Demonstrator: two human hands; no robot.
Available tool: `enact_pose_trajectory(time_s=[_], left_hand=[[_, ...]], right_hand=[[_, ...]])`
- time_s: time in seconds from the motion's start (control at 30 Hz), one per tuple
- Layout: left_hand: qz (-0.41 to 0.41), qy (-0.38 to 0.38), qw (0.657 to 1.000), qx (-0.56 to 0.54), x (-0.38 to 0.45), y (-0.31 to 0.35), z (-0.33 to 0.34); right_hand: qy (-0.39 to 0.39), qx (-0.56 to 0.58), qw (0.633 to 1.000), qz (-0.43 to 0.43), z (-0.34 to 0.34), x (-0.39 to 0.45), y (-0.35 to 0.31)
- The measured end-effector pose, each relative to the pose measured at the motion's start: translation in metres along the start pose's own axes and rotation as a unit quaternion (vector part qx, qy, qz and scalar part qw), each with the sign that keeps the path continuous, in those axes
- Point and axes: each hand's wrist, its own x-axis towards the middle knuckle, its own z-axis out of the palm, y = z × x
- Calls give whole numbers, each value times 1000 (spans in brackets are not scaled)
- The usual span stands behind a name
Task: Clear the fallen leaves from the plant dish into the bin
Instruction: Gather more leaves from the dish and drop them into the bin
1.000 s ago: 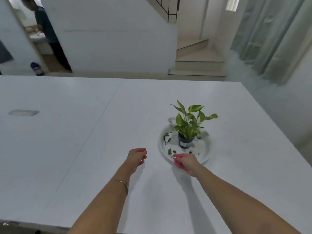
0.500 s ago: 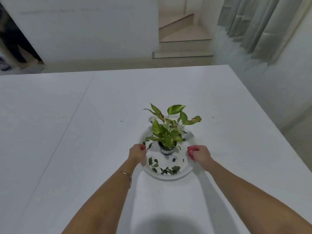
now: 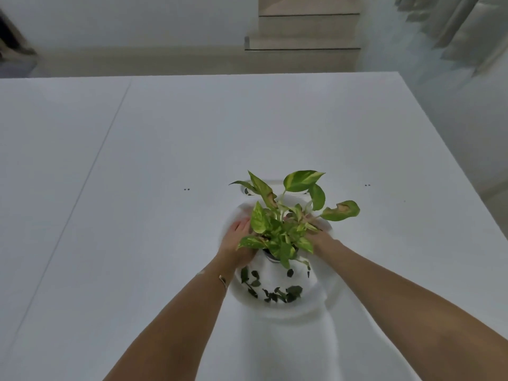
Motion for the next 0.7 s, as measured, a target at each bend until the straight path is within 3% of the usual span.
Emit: enact_pose_trajectory(time_s=[0.13,0.2,0.3,0.43,0.6,0.7], left_hand=[[-59,53,993,-84,-17,6,5],[-89,51,991,-81,-29,11,7],[-122,-23,992,-15,-47,18,5],[-124,-44,989,59,-77,37,4],[-142,-79,987,-20,-92,42,-12],[-124,-55,990,-32,-97,40,-22]], right_hand=[[-9,-213,972,-95,2,-6,-3],[26,-218,970,-101,11,-14,5],[63,-249,963,-80,27,-39,19],[39,-267,960,-80,47,-74,23],[1,-214,974,-82,46,-93,17],[8,-216,966,-143,46,-92,12]])
